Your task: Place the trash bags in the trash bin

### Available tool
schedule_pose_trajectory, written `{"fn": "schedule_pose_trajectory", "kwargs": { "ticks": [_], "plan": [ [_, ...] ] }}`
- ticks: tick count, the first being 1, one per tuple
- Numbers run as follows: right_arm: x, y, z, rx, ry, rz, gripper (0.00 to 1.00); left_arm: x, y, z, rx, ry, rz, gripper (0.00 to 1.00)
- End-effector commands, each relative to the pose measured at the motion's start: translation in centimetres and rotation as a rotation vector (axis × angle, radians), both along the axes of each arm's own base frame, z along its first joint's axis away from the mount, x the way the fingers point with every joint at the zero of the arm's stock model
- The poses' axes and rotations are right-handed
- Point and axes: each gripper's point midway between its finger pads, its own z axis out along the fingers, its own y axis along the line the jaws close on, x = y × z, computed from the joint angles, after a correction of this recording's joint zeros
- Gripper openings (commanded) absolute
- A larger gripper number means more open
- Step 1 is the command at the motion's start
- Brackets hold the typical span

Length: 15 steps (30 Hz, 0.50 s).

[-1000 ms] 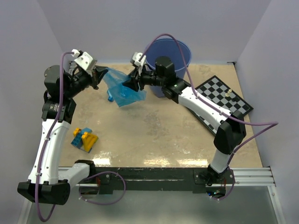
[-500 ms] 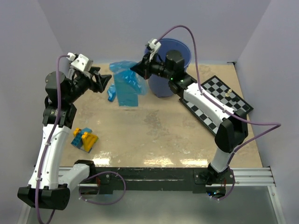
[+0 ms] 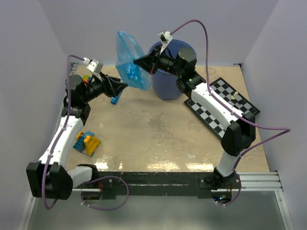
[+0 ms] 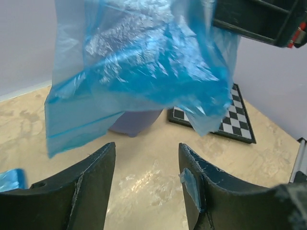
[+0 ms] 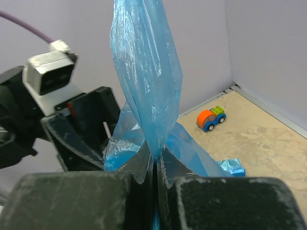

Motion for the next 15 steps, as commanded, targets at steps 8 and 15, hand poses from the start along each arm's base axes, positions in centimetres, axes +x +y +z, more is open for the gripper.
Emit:
{"fn": "schedule_pose_trajectory", "kwargs": {
  "ticks": [8,15],
  "plan": [
    [-0.8,-0.5,3.4,0.059,-0.053,0.001,0.0,1.2,-6.0,6.5,-0.175,-0.179,-0.267,0.58],
    [0.6,-1.1,2.6,0.034,-0.061,-0.079,0.0,1.0,-6.5,7.0,-0.159,-0.179,-0.282,0.0]
  ]
}}
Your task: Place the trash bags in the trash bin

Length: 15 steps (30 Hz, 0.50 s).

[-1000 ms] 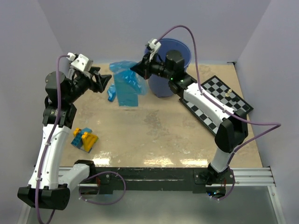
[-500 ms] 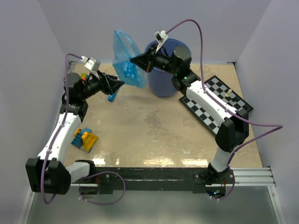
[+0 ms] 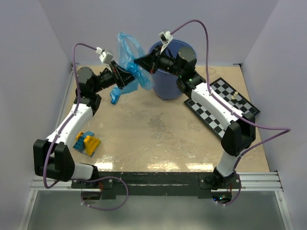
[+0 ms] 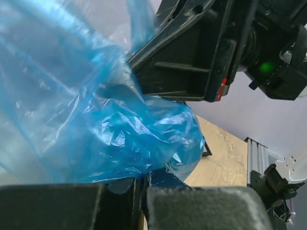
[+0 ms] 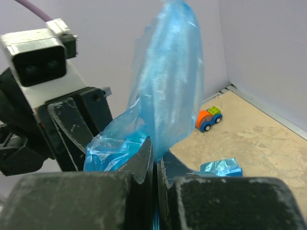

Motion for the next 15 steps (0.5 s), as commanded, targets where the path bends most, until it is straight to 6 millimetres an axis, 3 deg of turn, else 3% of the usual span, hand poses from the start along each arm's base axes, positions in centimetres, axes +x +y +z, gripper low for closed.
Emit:
{"fn": "schedule_pose_trajectory", "kwargs": {
  "ticks": [1,7,11,15],
  "plan": [
    [1.0,-1.5,2.5,0.026,-0.07,-0.097,0.0,-0.4,0.9,3.5,-0.007,-0.107,0.014,0.0],
    [4.6,-5.5,1.3,-0.037,-0.059,-0.342,0.0,-0.9,5.3,3.8,0.036,-0.085,0.132,0.0],
    [5.3,-7.3,-0.3,-0.089,-0.041,-0.452,0.0,-1.6,7.9,3.8,0.072,-0.083,0.184,0.0],
    [5.1,-8.2,-1.6,-0.12,-0.019,-0.485,0.0,-2.1,8.7,3.0,0.116,-0.075,0.195,0.0]
  ]
}}
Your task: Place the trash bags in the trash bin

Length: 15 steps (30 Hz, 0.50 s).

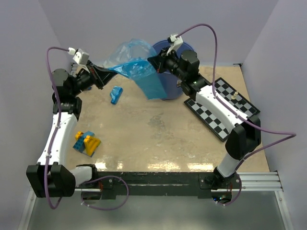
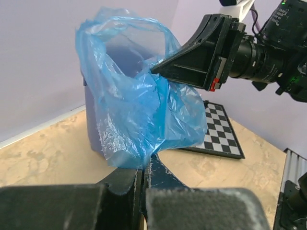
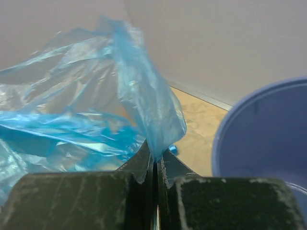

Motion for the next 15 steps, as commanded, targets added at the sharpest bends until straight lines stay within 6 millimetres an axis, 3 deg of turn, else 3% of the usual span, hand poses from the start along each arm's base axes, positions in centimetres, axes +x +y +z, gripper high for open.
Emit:
{"fn": "schedule_pose_trajectory", "kwargs": {
  "ticks": [1,5,9,15],
  "plan": [
    [0.1,-3.3,1.2,-0.025,-0.038,-0.131,0.01,-1.1,0.9,-0.2,0.072,-0.016,0.005,0.0],
    [-0.5,-4.8,-0.3,-0.062,-0.002,-0.183,0.0,-0.7,1.8,-1.6,0.136,0.025,0.049,0.0],
    [-1.5,-6.3,-3.9,-0.126,0.064,-0.223,0.0,-0.4,2.7,-3.1,0.205,0.07,0.088,0.0],
    [-2.6,-7.8,-3.7,-0.175,0.037,-0.253,0.0,0.3,5.6,-7.2,0.394,0.204,0.206,0.0]
  ]
}}
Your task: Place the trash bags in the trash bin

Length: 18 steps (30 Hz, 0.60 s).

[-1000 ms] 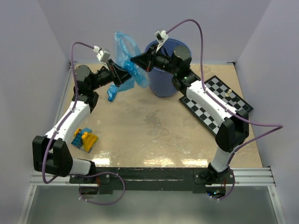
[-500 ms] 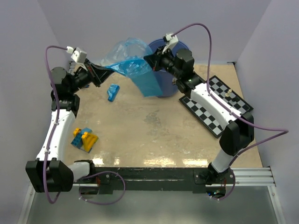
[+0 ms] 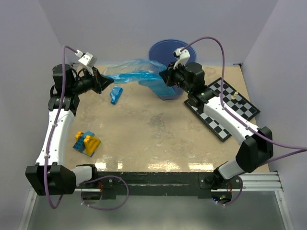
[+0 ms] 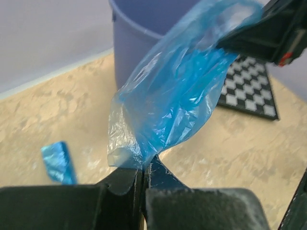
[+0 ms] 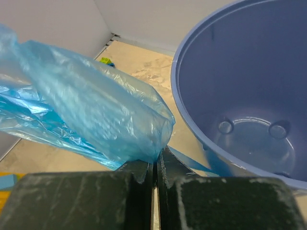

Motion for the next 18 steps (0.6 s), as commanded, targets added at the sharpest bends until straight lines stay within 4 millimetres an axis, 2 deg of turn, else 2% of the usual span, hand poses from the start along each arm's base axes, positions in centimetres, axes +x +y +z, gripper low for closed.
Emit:
{"fn": "schedule_pose_trajectory", "kwargs": {
  "ticks": [1,4,7,8,9,11,13,15,18],
  "plan": [
    [0.0,-2.7,2.5,-0.049,-0.081,-0.099,0.0,0.0,3.3,-2.8,0.213,0.05,0.113,0.0],
    [0.3,-3.0,3.2,-0.048,-0.105,-0.117,0.0,-1.1,2.8,-3.7,0.256,0.05,0.035,0.0],
    [0.2,-1.8,3.3,-0.036,-0.112,-0.054,0.0,-2.0,1.2,-3.6,0.198,0.046,-0.056,0.0],
    [0.2,-1.5,3.4,-0.035,-0.114,-0.039,0.0,-2.2,0.8,-3.2,0.176,0.032,-0.078,0.04],
    [0.2,-1.0,3.5,-0.033,-0.116,-0.014,0.0,-2.3,0.5,-2.9,0.163,0.014,-0.094,0.18],
    [0.1,-0.4,3.6,-0.034,-0.115,0.018,0.0,-2.4,0.2,-2.1,0.168,-0.026,-0.108,0.39],
    [0.2,-0.1,4.0,-0.042,-0.127,0.032,0.0,-2.4,0.6,-1.8,0.217,-0.072,-0.099,0.52],
    [0.4,0.2,4.3,-0.05,-0.138,0.043,0.0,-2.6,0.9,-1.8,0.272,-0.106,-0.102,0.59],
    [0.6,0.8,4.7,-0.047,-0.146,0.069,0.0,-2.9,0.8,-1.7,0.285,-0.126,-0.116,0.64]
  ]
}}
